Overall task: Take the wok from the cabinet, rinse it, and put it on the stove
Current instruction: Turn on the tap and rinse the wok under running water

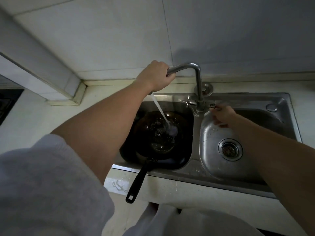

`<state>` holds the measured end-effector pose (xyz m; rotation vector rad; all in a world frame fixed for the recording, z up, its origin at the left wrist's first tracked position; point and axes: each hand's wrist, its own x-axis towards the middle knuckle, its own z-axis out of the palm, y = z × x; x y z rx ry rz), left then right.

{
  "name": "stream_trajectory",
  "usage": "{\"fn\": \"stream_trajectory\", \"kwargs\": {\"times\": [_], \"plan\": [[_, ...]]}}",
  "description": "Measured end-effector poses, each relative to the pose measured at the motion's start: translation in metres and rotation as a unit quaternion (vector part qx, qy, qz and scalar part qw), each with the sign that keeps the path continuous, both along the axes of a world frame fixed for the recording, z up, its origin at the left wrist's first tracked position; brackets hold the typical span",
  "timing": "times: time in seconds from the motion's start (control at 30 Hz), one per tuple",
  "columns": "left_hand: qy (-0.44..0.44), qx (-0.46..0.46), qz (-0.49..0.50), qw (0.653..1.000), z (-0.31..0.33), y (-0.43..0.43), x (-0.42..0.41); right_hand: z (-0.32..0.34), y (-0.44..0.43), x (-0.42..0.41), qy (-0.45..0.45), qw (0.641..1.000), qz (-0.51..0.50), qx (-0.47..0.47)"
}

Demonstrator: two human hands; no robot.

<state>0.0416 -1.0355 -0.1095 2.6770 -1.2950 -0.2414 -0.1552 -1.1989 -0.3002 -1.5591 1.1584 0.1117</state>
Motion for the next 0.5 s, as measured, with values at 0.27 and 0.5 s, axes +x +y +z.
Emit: {"fn": "stream_trajectory", "kwargs": {"times": [0.27, 0.5], "plan": [[0.021, 0.022, 0.008, 1.000, 0.004, 0.004, -0.009, -0.003, 0.002, 0.000, 0.013, 0.999, 0.017, -0.027], [0.122, 0.013, 0.069, 0.990, 0.001, 0.011, -0.048, -0.007, -0.012, 0.010, 0.015, 0.994, 0.067, -0.085]]}}
